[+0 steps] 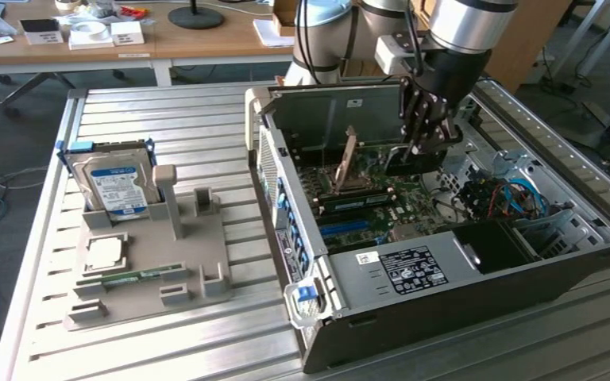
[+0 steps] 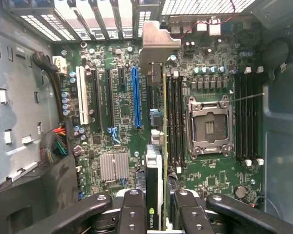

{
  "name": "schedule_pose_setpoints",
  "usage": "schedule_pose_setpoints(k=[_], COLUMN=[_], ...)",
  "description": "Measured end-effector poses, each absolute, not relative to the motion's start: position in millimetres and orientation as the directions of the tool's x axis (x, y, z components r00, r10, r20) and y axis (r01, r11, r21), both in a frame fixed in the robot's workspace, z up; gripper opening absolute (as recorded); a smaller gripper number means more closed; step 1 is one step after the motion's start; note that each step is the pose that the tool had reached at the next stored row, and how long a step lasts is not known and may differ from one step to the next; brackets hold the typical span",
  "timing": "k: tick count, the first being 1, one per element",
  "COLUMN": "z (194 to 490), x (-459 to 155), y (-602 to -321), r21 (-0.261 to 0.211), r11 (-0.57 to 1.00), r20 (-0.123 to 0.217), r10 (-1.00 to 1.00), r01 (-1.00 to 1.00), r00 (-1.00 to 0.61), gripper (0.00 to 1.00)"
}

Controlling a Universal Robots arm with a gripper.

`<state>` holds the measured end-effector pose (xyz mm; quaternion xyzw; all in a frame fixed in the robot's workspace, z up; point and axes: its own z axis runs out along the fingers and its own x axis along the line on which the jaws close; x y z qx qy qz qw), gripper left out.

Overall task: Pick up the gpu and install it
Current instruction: 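Insert the gpu into the slot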

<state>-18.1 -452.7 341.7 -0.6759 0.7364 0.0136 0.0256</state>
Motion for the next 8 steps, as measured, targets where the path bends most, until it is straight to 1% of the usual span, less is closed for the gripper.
schedule_pose_setpoints(k=[8], z=[339.3], x=[-18.1], y=[-452.7], r21=[-0.015], r11=[0.086], r20=[-0.057], r10=[-0.995], r01=[-0.996], r00=[-0.085], gripper=[0.27])
